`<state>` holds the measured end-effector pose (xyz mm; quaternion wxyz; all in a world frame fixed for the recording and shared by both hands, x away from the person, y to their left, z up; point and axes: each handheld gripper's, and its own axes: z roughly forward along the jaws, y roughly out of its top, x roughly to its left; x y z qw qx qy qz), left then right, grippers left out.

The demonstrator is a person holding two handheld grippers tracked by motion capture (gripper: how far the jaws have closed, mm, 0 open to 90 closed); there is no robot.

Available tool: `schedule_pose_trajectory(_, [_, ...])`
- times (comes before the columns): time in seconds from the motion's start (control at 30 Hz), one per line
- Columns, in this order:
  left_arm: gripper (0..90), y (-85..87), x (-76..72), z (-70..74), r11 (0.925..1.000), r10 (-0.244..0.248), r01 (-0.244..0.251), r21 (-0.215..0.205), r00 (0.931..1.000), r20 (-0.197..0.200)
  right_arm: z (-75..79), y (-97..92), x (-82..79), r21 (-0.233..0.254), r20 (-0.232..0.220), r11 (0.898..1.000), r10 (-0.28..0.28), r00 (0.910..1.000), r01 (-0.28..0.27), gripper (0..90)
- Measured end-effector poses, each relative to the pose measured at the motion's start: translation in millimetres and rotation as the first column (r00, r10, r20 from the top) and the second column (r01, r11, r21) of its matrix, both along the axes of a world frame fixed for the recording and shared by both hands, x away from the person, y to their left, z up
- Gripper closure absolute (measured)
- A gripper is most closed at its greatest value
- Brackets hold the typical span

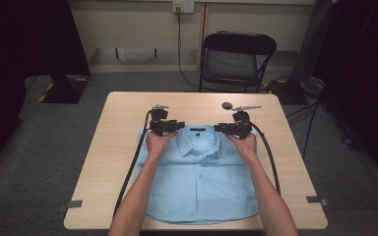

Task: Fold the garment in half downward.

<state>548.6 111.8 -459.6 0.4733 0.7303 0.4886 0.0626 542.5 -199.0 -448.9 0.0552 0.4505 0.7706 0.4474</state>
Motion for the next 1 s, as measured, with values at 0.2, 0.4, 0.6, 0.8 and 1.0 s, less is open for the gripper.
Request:
schedule_pose_trajectory(0.2, [56.3, -7.2, 2.3, -8.6, 0.9982, -0.026, 0.027, 0.053, 0.9994, -0.023, -10.3, 5.1, 3.5, -0.026, -0.023, 1.0, 0.002, 0.9997, -0.003, 70.7])
schedule_pose_trajectory(0.4, [69.7, -6.0, 1.0, -12.2, 0.9973, -0.036, 0.039, 0.062, 0.9983, -0.046, -15.7, 5.7, 3.9, -0.059, -0.032, 0.998, 0.005, 0.9995, -0.007, 82.0])
schedule_pose_trajectory(0.6, [79.2, -4.7, -6.5, 2.4, 0.9955, -0.042, 0.042, 0.085, 0.9991, 0.0, -7.4, 5.5, -1.2, -0.092, 0.005, 0.996, 0.006, 1.0, -0.006, 87.3])
schedule_pose_trajectory(0.8, [83.3, -3.0, -18.2, 21.2, 0.9938, -0.068, 0.064, 0.091, 0.9966, 0.046, 8.6, 4.9, -9.3, -0.086, 0.048, 0.996, 0.009, 0.9988, -0.005, 87.6])
schedule_pose_trajectory(1.0, [85.4, -2.4, -34.8, 36.8, 0.9898, -0.111, 0.101, 0.1, 0.9888, 0.099, 22.2, 0.1, -20.1, -0.066, 0.079, 0.998, 0.015, 0.9967, -0.01, 87.6])
